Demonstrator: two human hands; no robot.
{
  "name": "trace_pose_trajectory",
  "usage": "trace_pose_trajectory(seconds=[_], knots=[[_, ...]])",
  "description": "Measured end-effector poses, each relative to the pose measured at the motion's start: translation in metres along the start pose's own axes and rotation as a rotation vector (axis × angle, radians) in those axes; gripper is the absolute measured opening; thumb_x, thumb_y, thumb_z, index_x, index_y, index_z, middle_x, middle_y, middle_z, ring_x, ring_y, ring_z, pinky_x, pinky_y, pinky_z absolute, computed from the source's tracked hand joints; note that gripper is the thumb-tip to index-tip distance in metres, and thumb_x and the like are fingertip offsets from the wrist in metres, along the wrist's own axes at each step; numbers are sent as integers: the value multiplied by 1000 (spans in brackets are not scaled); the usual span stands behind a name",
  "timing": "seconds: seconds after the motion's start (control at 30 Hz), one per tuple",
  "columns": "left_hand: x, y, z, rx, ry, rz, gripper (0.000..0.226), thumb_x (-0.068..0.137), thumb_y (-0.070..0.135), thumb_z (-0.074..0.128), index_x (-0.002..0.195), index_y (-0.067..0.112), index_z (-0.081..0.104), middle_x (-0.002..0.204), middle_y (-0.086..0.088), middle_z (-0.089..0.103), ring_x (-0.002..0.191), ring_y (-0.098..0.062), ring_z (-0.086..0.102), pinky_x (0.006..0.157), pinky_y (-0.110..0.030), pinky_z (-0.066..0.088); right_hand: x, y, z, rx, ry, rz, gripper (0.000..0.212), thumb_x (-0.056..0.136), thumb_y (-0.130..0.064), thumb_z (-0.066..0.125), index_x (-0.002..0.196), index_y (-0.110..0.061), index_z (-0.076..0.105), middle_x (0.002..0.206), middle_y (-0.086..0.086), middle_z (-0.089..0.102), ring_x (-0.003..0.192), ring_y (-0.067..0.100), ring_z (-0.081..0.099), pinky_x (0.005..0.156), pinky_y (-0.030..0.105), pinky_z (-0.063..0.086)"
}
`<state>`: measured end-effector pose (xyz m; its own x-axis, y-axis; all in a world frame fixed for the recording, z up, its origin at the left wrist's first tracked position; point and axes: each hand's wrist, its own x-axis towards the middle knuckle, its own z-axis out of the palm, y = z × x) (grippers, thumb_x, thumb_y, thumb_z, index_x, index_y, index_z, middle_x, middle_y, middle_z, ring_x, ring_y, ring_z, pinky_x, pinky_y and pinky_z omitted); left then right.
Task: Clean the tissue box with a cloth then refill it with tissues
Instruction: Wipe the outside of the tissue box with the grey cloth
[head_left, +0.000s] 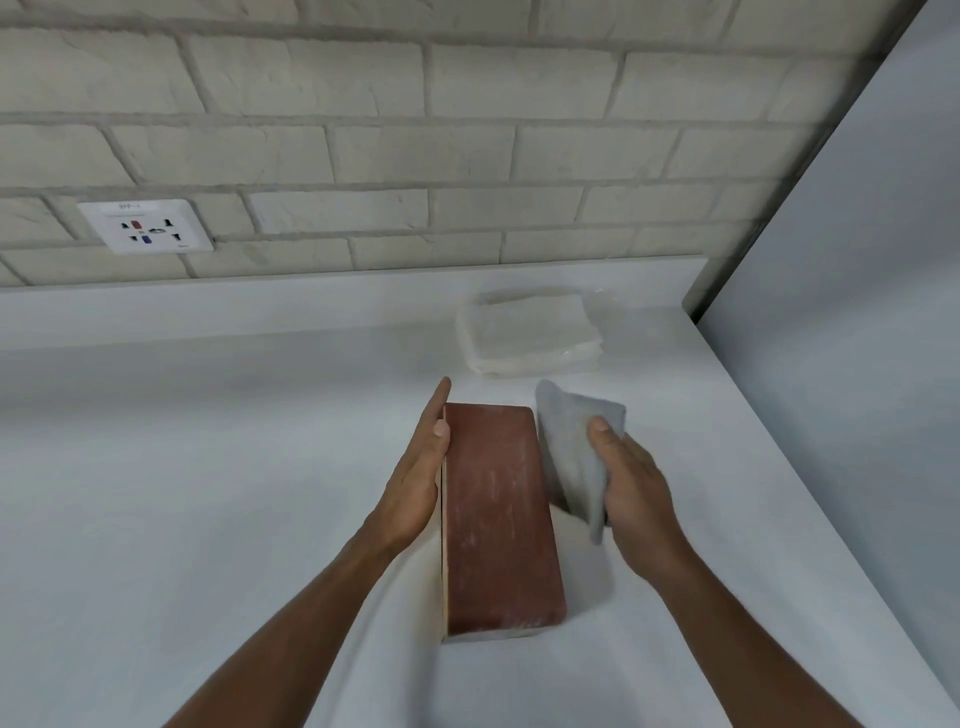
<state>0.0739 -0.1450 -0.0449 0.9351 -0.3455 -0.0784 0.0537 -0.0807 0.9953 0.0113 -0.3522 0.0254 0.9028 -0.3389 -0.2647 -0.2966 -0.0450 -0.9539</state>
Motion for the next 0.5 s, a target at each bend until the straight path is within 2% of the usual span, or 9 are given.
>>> trace_pose_trajectory(seconds=[0.07, 0.13, 0.2, 0.23, 0.3, 0.43, 0.5], knots=[[2, 1, -1, -15, 10, -19, 55, 107, 49, 29, 161, 43, 23, 153, 46, 25, 143, 24, 20, 107, 1, 24, 2, -5, 0, -149, -59, -121, 24, 103, -41, 43, 111, -37, 65, 118, -5, 70, 112, 12, 62, 85, 13, 44], [3, 1, -2, -14, 27, -21, 49, 111, 41, 31, 160, 41, 29, 154, 41, 30, 142, 22, 25, 107, -1, 28, 1, -3, 2, -423, -209, -278, 36, 105, -38, 39, 140, -41, 47, 143, -27, 45, 129, -10, 42, 97, 0, 29], [4, 0, -1, 6, 44, -3, 47, 113, 34, 31, 160, 36, 32, 156, 34, 34, 141, 21, 30, 107, -1, 30, -1, 3, 8, -696, -331, -424, 46, 105, -39, 36, 150, -39, 30, 146, -41, 15, 132, -25, 16, 109, 3, 16], [4, 0, -1, 23, 48, 9, 46, 114, 31, 30, 159, 34, 32, 156, 32, 34, 139, 22, 32, 105, 0, 31, 1, 8, 11, -787, -362, -476, 48, 105, -38, 36, 153, -35, 26, 147, -39, 9, 133, -26, 9, 114, 6, 13], [5, -1, 0, 57, 54, 27, 46, 114, 29, 28, 160, 31, 31, 154, 32, 34, 135, 26, 33, 101, 2, 32, 6, 14, 16, -858, -350, -531, 52, 106, -35, 36, 155, -28, 22, 154, -28, 8, 138, -21, 7, 117, 10, 11], [7, -3, -1, 124, 72, 73, 47, 113, 28, 29, 160, 28, 32, 152, 30, 36, 135, 25, 34, 104, 1, 30, 24, 7, 24, -883, -239, -555, 51, 105, -35, 38, 154, -24, 28, 157, -15, 29, 136, -11, 19, 106, -1, 7], [7, -4, -3, 134, 71, 94, 45, 114, 25, 30, 158, 26, 35, 149, 30, 40, 134, 22, 38, 104, -1, 32, 26, 7, 27, -913, -250, -576, 51, 106, -34, 39, 154, -22, 29, 159, -11, 29, 136, -11, 16, 111, 4, 10]])
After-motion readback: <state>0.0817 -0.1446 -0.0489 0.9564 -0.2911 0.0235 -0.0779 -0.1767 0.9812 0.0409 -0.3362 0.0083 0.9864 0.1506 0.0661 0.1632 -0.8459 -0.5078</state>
